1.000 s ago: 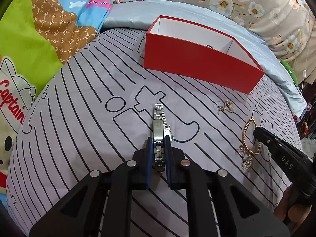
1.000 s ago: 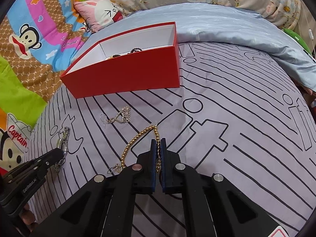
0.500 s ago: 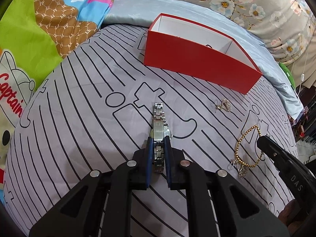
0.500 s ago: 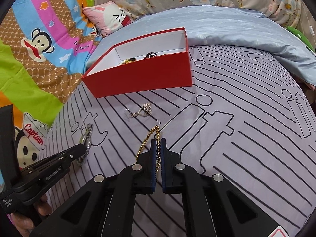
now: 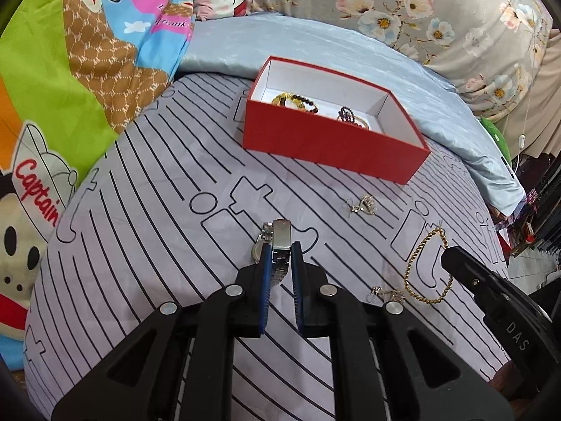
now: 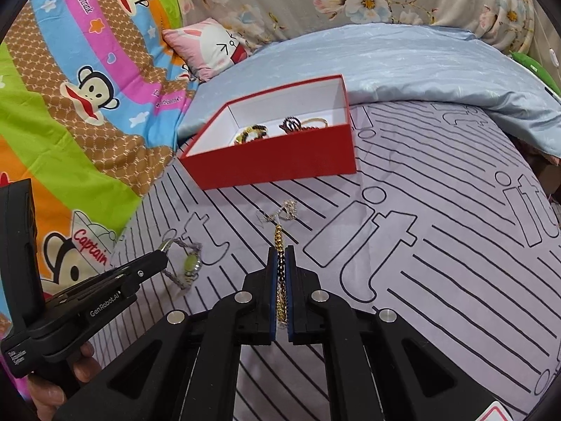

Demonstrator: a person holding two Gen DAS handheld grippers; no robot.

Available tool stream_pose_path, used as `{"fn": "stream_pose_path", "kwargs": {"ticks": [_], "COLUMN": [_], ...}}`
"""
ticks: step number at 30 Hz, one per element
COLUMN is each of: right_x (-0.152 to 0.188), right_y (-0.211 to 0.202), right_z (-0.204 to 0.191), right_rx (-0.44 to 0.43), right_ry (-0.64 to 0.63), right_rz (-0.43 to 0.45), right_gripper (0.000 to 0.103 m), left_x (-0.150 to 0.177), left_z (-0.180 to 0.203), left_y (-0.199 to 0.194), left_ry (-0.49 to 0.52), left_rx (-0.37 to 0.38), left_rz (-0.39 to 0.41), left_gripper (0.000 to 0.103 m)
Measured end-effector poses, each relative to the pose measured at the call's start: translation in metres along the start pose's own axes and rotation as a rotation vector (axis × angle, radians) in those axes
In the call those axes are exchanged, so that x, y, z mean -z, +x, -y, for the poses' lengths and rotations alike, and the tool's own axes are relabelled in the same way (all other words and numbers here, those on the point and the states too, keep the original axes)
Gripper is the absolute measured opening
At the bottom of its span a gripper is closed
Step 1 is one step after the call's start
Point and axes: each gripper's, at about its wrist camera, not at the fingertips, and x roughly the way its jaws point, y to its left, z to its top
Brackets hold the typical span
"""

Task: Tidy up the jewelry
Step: 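Lift the watch and gold chain and carry both into the red box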

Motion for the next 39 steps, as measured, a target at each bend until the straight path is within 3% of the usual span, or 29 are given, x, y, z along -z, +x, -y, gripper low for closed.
{"fn": "stream_pose_path", "kwargs": {"ticks": [21,39], "right_x": [-0.024,-0.074], "right_y": [-0.043,-0.039], "right_z": [-0.028,-0.024], "right_rx": [-0.035,-0.036], "right_ry": [-0.057,-0.07], "right_rz": [0.088,0.14], "right_gripper": [0.004,0.004], "left_x": [-0.029,-0.076], "left_z": [0.034,0.047], "left_y": [-0.053,-0.055], "left_ry": [0.062,0.111], "left_rx": [0.025,0.027], "left_rz": [0.09,0.152], "left_gripper": [0.011,0.011]}}
